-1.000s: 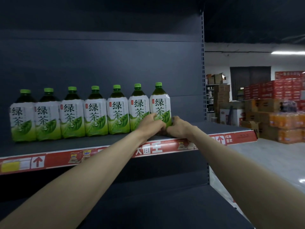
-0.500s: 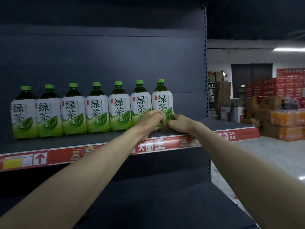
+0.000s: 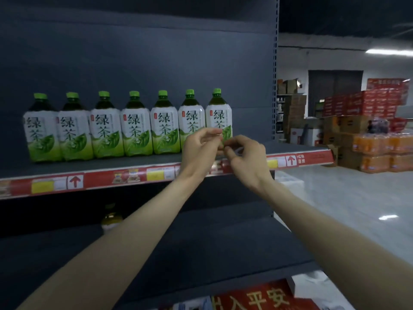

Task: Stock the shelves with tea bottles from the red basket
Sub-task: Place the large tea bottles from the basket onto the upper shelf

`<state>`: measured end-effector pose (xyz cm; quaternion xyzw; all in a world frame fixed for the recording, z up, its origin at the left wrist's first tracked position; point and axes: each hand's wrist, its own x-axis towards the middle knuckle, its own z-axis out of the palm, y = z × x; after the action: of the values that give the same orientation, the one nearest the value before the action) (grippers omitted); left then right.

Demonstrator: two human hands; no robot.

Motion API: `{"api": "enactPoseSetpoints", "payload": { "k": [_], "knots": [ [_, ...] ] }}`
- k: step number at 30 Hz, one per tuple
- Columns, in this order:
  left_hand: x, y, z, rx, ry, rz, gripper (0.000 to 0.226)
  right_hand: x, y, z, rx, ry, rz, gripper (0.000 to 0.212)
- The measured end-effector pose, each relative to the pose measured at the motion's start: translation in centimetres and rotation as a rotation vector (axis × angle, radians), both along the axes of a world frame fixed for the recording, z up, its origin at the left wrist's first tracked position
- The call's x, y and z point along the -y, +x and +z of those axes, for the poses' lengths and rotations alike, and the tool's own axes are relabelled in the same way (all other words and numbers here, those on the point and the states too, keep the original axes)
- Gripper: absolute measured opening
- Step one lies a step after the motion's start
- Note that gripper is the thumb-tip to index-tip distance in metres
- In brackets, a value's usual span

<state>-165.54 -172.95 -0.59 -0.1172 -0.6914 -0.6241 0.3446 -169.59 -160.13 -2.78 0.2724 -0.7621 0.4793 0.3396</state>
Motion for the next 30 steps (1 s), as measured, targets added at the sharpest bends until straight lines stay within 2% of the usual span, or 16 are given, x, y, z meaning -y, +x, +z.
{"api": "enactPoseSetpoints", "payload": {
  "k": [3, 7, 12, 18, 22, 26, 30],
  "knots": [
    [0.4, 4.6, -4.3, 0.033, 0.0, -0.046, 0.032, 0.2, 4.4, -4.0, 0.011, -0.076, 0.092, 0.01],
    [1.8, 10.5, -12.5, 0.146, -0.013, 0.039, 0.035, 0.0, 9.4, -12.0, 0.091, -0.013, 0.173, 0.012],
    [3.4, 15.4, -24.6, 0.48, 0.111, 0.139, 0.033, 0.3, 14.0, -23.3, 0.399, 0.084, 0.238, 0.011],
    [4.4, 21.2, -37.6, 0.968, 0.305, 0.173, 0.022, 0.0, 15.8, -35.5, 0.711, 0.331, 0.236, 0.012],
    [4.9, 24.6, -43.6, 1.162, 0.449, 0.229, 0.019, 0.2, 16.3, -40.6, 0.791, 0.58, 0.232, 0.03],
    [3.3, 27.1, -48.2, 1.342, 0.586, 0.12, 0.023, 0.7, 16.8, -42.7, 0.837, 0.802, 0.254, 0.047],
    [1.8, 27.2, -50.6, 1.424, 0.893, 0.065, 0.022, 1.0, 17.3, -43.2, 0.895, 0.946, 0.235, 0.079]
  ]
}}
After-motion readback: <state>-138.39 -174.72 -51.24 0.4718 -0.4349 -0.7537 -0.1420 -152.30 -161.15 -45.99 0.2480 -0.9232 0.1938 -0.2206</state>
